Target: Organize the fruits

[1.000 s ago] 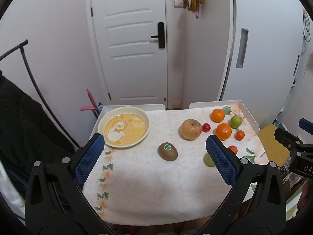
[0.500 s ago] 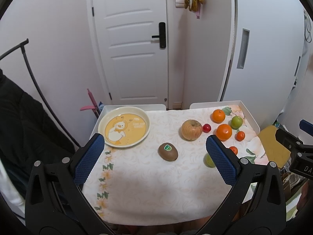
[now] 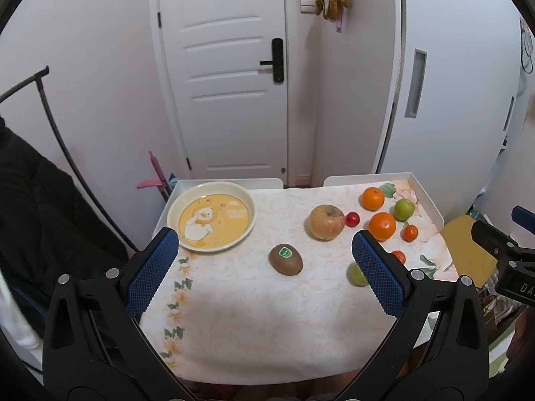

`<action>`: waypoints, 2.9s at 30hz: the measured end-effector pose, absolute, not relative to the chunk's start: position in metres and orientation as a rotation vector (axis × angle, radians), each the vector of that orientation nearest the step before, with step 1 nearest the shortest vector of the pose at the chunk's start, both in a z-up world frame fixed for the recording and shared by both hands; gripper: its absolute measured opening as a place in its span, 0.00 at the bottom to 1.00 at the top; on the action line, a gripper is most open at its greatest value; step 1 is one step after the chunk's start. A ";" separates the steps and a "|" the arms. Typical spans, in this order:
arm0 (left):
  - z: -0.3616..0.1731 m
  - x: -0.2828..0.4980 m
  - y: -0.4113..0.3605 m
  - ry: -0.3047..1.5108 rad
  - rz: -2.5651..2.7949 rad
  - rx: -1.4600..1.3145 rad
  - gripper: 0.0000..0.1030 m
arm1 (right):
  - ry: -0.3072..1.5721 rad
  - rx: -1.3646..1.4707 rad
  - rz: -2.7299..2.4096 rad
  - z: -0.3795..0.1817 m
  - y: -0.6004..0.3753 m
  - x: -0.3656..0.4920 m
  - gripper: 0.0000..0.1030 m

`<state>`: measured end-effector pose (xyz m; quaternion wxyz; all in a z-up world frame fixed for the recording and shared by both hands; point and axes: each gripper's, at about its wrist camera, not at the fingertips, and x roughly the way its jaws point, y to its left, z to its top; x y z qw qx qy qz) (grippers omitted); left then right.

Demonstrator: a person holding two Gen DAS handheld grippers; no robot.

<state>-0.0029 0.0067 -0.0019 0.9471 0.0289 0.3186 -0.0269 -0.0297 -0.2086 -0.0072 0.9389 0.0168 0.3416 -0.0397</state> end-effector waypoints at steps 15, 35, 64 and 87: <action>-0.023 0.016 -0.003 0.724 -0.031 0.068 1.00 | 0.801 0.034 0.007 -0.032 -0.227 -0.008 1.00; -0.142 0.088 0.007 0.890 -0.286 0.304 1.00 | 0.938 0.087 0.043 -0.128 -0.204 0.020 1.00; -0.235 0.161 -0.018 0.956 -0.734 0.559 0.80 | 1.024 0.133 -0.164 -0.206 -0.169 0.074 0.85; -0.233 0.154 -0.009 0.982 -0.649 0.511 0.70 | 1.054 0.098 -0.098 -0.213 -0.163 0.094 0.67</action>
